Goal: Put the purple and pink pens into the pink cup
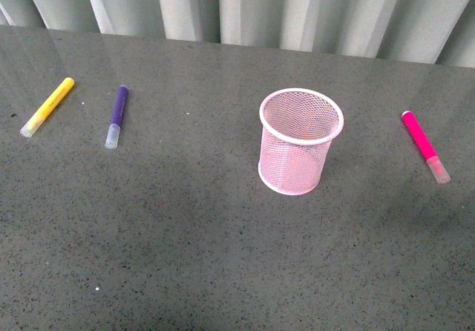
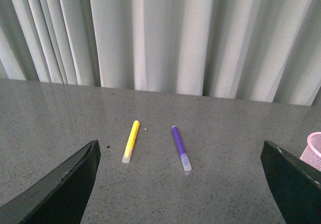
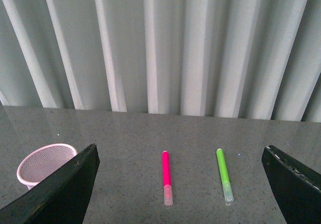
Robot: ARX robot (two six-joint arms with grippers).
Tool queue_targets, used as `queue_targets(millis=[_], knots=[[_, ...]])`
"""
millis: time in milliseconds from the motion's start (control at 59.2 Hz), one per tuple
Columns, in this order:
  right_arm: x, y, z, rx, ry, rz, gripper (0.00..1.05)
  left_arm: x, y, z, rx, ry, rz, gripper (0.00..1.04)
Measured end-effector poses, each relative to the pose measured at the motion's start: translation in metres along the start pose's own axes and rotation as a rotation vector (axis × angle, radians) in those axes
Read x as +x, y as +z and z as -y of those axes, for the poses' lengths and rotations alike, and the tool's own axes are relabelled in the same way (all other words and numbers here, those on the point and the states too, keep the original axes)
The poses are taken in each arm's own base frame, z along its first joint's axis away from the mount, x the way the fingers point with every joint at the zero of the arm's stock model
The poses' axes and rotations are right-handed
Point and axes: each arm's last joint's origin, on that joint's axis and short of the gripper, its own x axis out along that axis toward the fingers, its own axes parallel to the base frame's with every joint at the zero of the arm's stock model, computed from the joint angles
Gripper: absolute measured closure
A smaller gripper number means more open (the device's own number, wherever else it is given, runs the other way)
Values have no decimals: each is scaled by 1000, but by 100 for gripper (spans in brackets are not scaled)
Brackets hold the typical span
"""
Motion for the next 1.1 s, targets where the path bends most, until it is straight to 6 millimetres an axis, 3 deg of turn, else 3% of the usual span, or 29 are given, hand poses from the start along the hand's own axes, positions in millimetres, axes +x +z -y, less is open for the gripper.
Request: queue_targets(millis=[693, 794, 912, 1098], knots=[[0, 0, 0, 0, 0, 0, 7, 0, 0, 0, 0, 0, 0, 7], [0, 0, 0, 0, 0, 0, 7, 2, -1, 0, -95, 123, -237, 7], [0, 0, 0, 0, 1, 0, 7, 21, 1, 4, -165, 129, -398, 7], [0, 0, 0, 0, -1, 0, 7, 76, 48, 11, -201, 28, -392, 7]])
